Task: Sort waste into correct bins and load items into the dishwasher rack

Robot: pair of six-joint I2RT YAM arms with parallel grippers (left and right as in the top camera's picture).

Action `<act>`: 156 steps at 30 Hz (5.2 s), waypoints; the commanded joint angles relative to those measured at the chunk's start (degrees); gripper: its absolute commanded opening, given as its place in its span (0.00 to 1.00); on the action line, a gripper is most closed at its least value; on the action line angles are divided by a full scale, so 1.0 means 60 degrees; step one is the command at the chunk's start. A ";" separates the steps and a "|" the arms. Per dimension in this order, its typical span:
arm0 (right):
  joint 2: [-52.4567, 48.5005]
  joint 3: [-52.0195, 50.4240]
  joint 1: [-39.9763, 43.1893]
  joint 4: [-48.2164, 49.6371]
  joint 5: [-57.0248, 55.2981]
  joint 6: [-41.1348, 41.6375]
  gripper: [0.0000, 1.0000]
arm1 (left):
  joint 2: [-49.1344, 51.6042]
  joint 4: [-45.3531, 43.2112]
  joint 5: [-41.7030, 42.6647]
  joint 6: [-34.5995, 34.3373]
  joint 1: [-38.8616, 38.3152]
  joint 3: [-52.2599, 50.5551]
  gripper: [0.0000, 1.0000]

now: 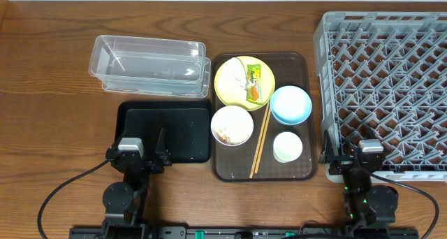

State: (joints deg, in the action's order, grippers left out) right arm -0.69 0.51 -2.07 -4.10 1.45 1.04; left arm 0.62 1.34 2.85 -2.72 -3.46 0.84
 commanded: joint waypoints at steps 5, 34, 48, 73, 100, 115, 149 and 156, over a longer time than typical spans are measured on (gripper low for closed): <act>0.0007 -0.0033 -0.0080 -0.0029 -0.0098 0.0036 0.99 | -0.0066 0.0437 -0.0080 0.0127 0.0040 -0.0102 0.93; 0.0007 -0.0033 -0.0080 -0.0029 -0.0098 0.0036 0.99 | -0.0066 0.0437 -0.0084 0.0127 0.0040 -0.0102 0.93; 0.0007 -0.0033 -0.0080 -0.0007 0.0044 0.0036 0.99 | -0.0066 0.0415 -0.0080 0.0127 0.0040 -0.0102 0.94; -0.2805 0.2852 -0.0080 -0.1752 -0.0743 0.0820 0.99 | 0.2925 0.2419 -0.0044 -0.1027 0.0040 0.3013 0.93; -0.9519 0.8459 -0.0080 -0.6415 0.0302 0.0637 0.99 | 1.0637 0.7712 0.2510 -0.1031 -0.0120 0.9759 0.87; -0.9522 0.8459 -0.0080 -0.6317 0.0306 0.0637 0.99 | 1.4309 0.6211 0.1118 -0.0732 -0.2521 1.3402 0.86; -0.9577 0.8459 -0.0080 -0.6419 0.0339 0.0681 0.99 | 2.0156 0.1435 -0.0590 -0.0557 -0.4153 1.3398 0.53; -0.9577 0.8459 -0.0080 -0.6451 0.0339 0.0678 0.99 | 1.9861 0.1676 -0.0590 -0.0561 -0.4153 1.3402 0.06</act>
State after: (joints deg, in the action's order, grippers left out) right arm -58.02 49.87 -2.07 -42.59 3.05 5.23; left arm 120.97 10.50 -0.25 -6.11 -28.29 80.40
